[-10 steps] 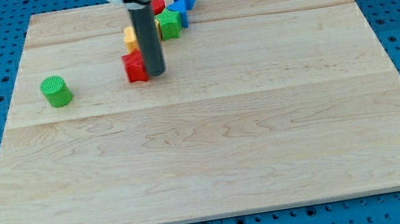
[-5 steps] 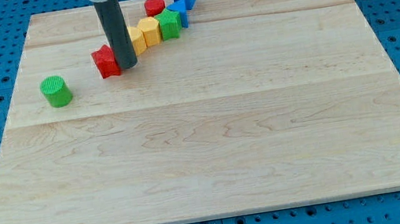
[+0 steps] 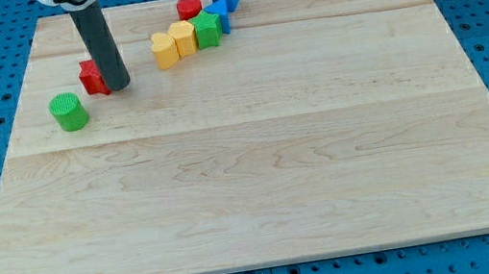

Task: Move the red star to the top left corner

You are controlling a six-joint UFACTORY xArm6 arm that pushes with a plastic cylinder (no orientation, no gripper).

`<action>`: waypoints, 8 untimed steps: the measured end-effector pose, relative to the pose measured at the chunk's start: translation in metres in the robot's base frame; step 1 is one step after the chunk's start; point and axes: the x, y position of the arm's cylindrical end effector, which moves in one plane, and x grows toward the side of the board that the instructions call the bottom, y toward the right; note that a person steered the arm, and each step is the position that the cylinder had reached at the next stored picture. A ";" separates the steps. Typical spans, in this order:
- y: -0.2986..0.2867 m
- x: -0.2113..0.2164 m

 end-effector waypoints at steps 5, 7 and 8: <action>-0.087 -0.052; -0.093 -0.061; -0.093 -0.072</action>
